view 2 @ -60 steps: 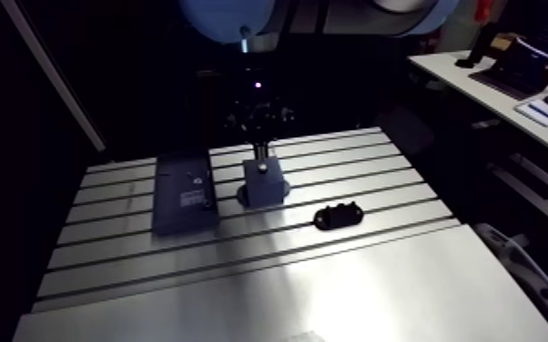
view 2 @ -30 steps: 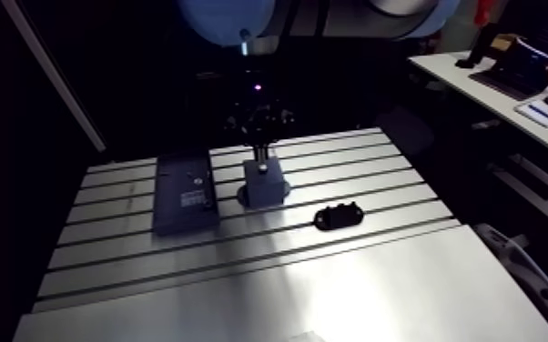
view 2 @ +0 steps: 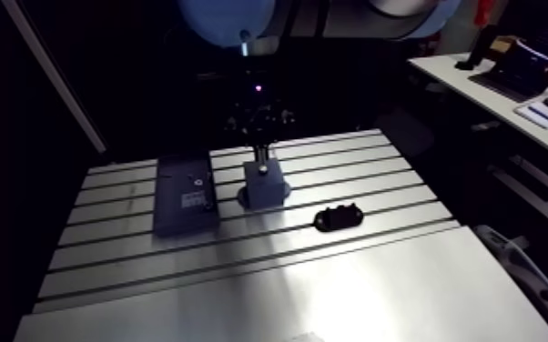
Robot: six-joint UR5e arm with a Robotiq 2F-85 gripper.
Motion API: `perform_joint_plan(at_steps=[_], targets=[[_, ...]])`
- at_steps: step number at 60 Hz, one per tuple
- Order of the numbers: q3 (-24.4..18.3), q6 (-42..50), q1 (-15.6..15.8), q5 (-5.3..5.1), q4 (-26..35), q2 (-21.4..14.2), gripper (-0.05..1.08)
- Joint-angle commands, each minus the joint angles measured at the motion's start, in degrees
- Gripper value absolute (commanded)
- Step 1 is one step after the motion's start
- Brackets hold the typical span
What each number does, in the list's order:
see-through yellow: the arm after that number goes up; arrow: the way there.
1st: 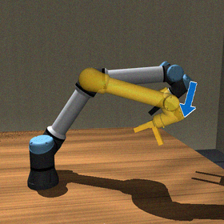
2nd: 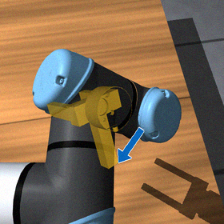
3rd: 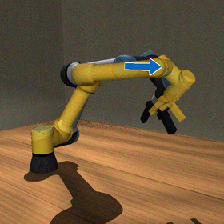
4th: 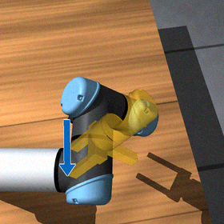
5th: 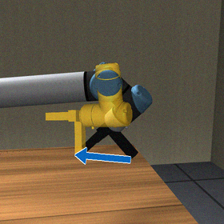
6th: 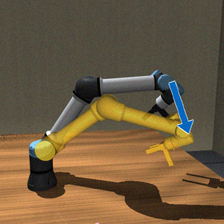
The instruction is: Pick up the M10 bolt and insert it into the hex recess until seated.
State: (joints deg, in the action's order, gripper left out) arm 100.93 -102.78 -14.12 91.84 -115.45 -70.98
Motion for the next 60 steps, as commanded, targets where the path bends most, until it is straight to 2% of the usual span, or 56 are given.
perform_joint_plan(at_steps=[1, 14, 22, 37, 60], targets=[[-0.08, -1.3, -0.05, 0.63, 0.01, -0.4, 0.67], [-0.4, -5.98, 0.14, 0.75, -0.08, 0.17, 0.68], [-0.51, -8.3, 0.14, 0.66, -0.17, 0.53, 0.64], [-0.52, -9.74, 0.14, 0.48, -1.73, 2.28, 0.64], [-0.08, -9.68, 0.14, 0.4, -3.25, 3.0, 0.64]])
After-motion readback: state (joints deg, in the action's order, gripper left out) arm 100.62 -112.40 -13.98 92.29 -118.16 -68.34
